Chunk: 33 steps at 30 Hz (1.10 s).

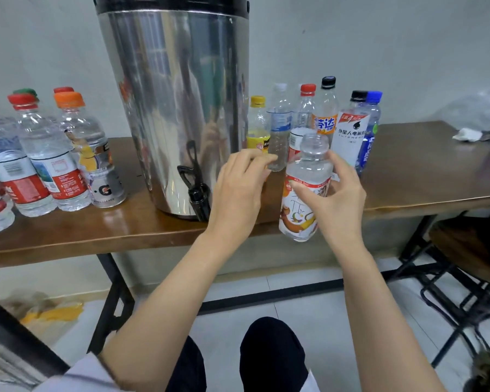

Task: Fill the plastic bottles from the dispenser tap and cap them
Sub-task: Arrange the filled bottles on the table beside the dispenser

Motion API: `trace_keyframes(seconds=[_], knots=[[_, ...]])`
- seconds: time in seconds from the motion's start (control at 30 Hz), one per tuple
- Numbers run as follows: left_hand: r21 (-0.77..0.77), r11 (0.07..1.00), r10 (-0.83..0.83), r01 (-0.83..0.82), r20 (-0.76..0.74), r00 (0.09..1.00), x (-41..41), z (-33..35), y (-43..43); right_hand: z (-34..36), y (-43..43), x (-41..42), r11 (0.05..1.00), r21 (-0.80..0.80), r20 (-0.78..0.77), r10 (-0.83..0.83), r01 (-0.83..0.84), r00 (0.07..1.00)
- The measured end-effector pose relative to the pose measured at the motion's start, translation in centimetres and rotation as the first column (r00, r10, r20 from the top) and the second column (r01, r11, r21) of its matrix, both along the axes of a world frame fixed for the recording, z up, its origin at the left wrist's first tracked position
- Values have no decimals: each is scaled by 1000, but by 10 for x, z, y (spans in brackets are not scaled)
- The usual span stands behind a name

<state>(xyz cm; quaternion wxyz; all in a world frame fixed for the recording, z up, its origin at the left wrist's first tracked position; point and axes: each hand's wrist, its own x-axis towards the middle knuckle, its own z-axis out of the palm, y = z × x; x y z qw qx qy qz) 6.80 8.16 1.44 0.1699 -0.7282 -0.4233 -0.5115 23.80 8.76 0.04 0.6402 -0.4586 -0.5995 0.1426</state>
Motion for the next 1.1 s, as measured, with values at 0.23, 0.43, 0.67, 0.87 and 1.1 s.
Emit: trace_keyframes(seconds=[0.23,0.43,0.67,0.87,1.1], knots=[[-322,946,-8,28,62,998,35,-24,47,15,48,13,997,-40,62,-68,71,996],[-475,878,65,-63,-12,998,48,-45,76,4,82,14,996,-63,90,-52,58,995],[-478,870,97,-121,-76,992,50,-60,86,-32,98,27,992,-106,195,-44,66,980],[-363,914,117,-181,-190,975,52,-67,90,-73,104,44,944,-163,497,-174,288,850],[-266,924,211,-273,-237,948,55,-69,94,-80,109,45,929,22,565,-316,369,763]])
